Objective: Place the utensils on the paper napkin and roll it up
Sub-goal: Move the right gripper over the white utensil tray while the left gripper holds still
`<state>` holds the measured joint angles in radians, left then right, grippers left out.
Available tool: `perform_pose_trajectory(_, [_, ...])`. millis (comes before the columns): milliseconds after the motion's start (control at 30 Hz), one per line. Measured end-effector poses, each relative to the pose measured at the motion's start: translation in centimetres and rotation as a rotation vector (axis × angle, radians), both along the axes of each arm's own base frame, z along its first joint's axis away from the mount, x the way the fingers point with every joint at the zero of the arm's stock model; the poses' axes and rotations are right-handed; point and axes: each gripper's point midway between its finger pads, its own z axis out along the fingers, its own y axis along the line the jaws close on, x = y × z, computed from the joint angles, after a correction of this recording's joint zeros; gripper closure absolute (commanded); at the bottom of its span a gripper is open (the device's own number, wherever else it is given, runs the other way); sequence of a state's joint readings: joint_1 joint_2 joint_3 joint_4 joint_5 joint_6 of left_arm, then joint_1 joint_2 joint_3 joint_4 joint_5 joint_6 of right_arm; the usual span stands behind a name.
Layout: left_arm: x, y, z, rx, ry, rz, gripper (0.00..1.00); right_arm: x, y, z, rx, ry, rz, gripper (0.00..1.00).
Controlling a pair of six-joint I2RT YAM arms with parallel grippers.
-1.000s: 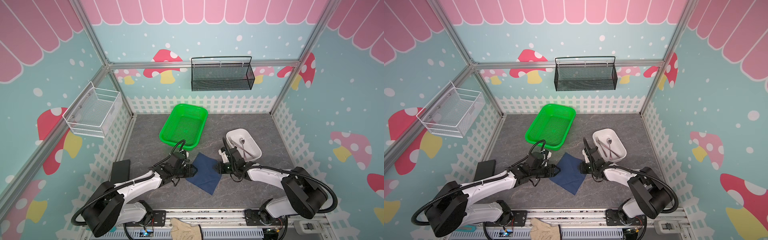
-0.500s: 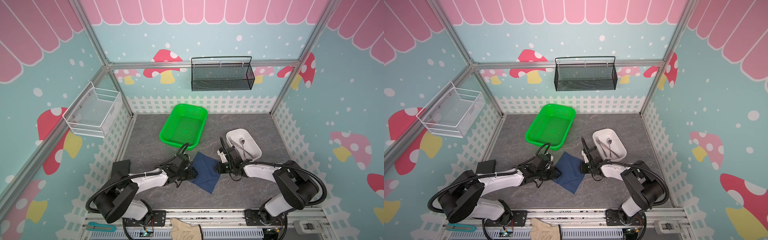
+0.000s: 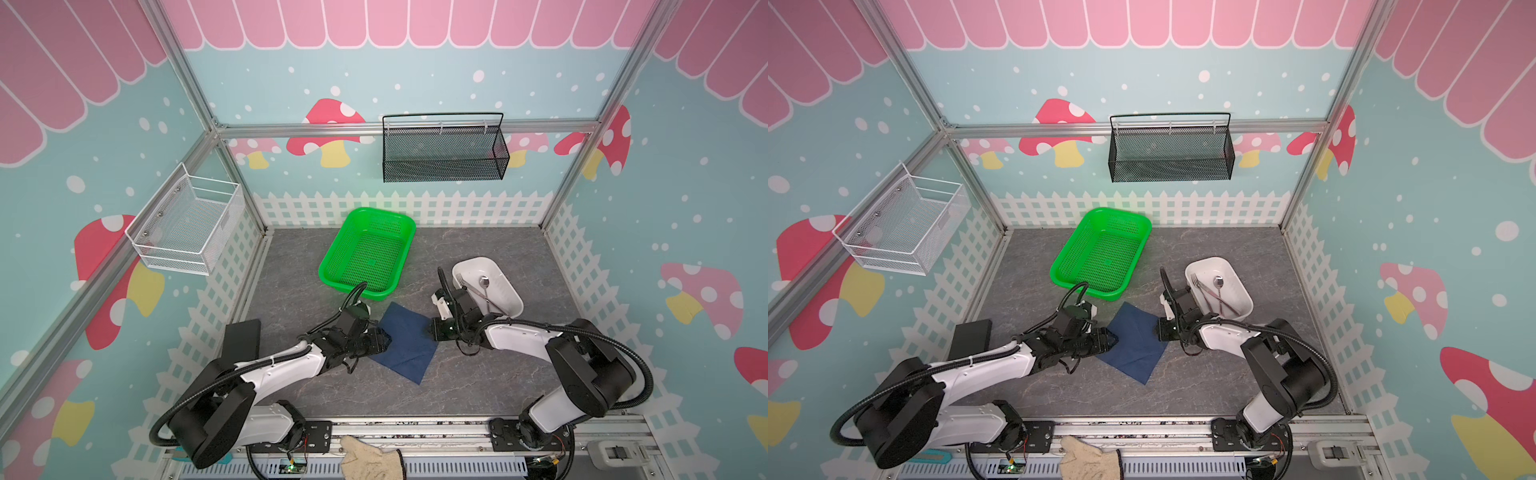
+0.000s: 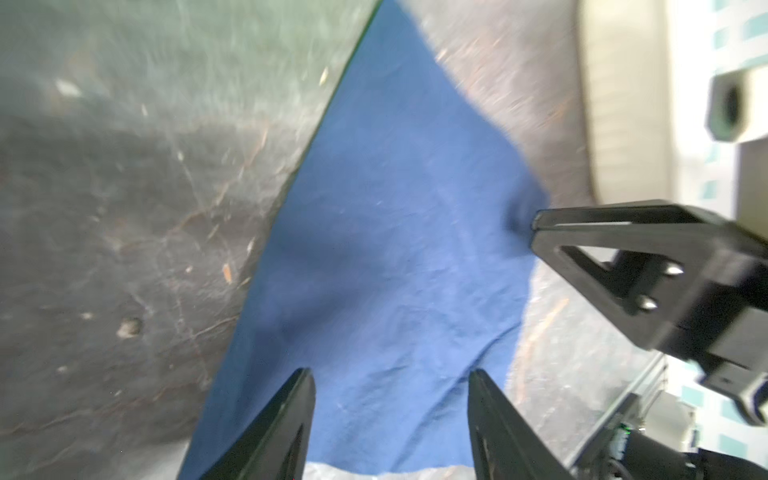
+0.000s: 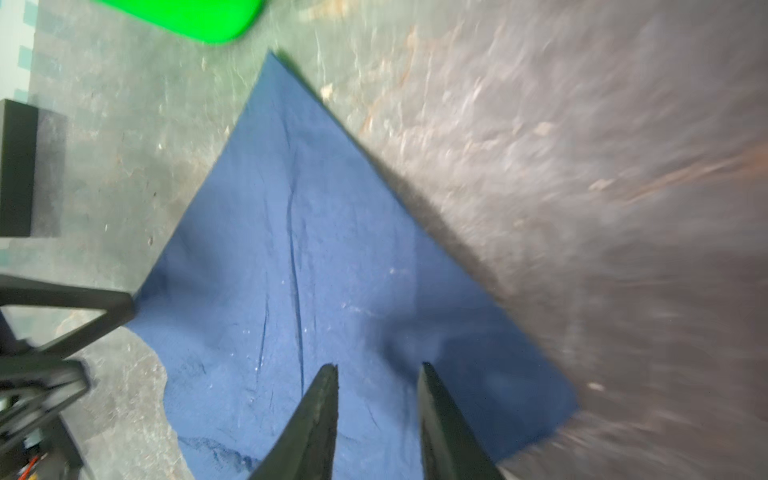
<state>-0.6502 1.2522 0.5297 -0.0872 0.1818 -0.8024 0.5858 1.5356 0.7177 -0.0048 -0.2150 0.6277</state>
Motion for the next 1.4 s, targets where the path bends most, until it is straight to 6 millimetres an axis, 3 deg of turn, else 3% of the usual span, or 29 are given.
perform_pose_trajectory(100, [0.4,0.3,2.6,-0.026,-0.087,0.011,0.35,2.5,-2.4,3.7,-0.028,-0.121,-0.088,0.59])
perform_pose_trajectory(233, [0.7,0.8,4.3,-0.029,-0.153,0.02,0.35,6.0,-8.3,7.4,-0.07,-0.24,-0.259,0.52])
perform_pose_trajectory(333, [0.8,0.9,4.4,-0.019,-0.166,0.015,0.35,7.0,-11.8,7.4,-0.115,-0.243,-0.334,0.51])
perform_pose_trajectory(433, [0.8,1.0,4.4,-0.009,-0.17,0.013,0.35,7.0,-12.9,6.3,-0.149,-0.199,-0.329,0.51])
perform_pose_trajectory(733, [1.4,0.6,5.2,-0.001,-0.19,0.003,0.35,6.4,-11.8,2.6,-0.183,-0.054,-0.228,0.54])
perform_pose_trajectory(1100, [1.9,1.0,6.0,0.03,-0.201,0.017,0.35,7.1,-7.8,2.8,-0.037,0.005,-0.089,0.6])
perform_pose_trajectory(1300, [1.9,1.7,6.0,0.048,-0.19,0.039,0.34,6.1,-5.4,2.5,-0.013,0.04,-0.035,0.6])
perform_pose_trajectory(1400, [2.4,2.1,6.9,0.049,-0.195,0.055,0.34,5.8,-4.9,2.8,-0.024,0.051,-0.026,0.58])
